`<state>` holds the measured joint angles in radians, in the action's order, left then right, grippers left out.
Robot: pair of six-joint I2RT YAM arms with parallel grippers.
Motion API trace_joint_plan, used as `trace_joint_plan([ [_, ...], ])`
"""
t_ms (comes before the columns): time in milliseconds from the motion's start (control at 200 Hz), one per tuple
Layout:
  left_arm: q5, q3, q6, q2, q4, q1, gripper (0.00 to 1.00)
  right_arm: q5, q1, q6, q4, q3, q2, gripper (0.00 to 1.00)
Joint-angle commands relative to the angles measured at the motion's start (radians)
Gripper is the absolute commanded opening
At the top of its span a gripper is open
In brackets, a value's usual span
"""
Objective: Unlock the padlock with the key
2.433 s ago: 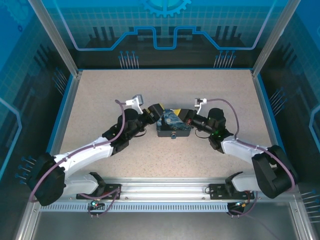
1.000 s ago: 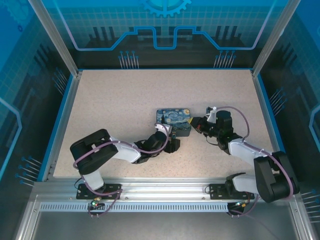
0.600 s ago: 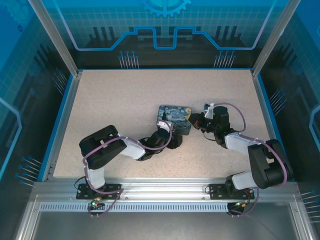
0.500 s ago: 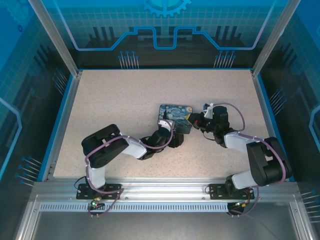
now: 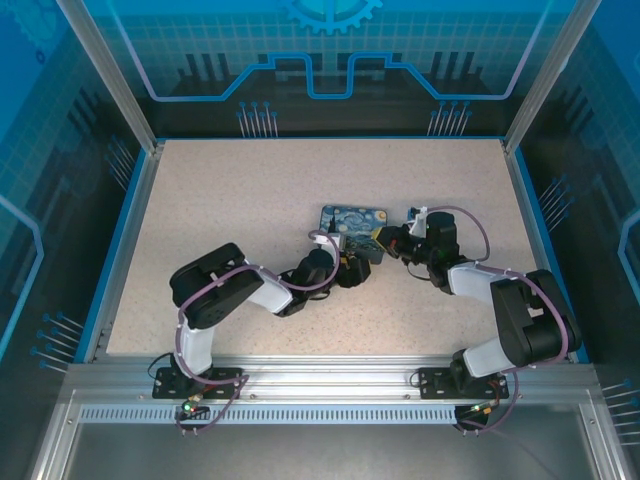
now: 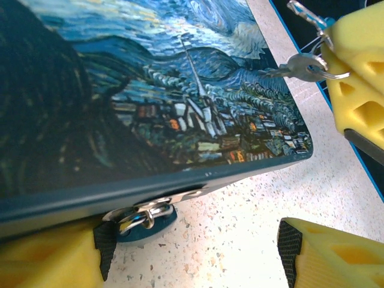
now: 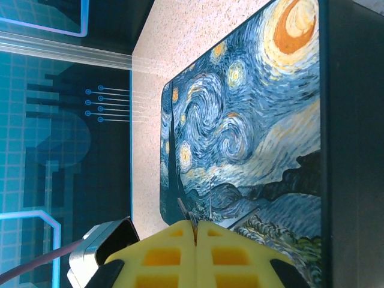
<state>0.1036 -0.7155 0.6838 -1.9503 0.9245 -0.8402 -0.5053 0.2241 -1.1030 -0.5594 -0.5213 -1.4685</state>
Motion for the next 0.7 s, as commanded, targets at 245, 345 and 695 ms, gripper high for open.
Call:
trace_joint_plan([
  [245, 0.018, -0.024, 0.046, -0.065, 0.013, 0.003, 0.69, 0.005, -0.013, -0.011, -0.023, -0.011, -0.021, 0.0],
  [345, 0.037, -0.036, 0.057, -0.079, 0.014, -0.003, 0.64, 0.007, -0.013, -0.011, -0.022, -0.01, -0.023, 0.0],
  [695, 0.198, -0.049, 0.075, -0.091, -0.014, -0.059, 0.5, 0.007, -0.012, -0.014, -0.019, -0.017, -0.029, 0.0],
])
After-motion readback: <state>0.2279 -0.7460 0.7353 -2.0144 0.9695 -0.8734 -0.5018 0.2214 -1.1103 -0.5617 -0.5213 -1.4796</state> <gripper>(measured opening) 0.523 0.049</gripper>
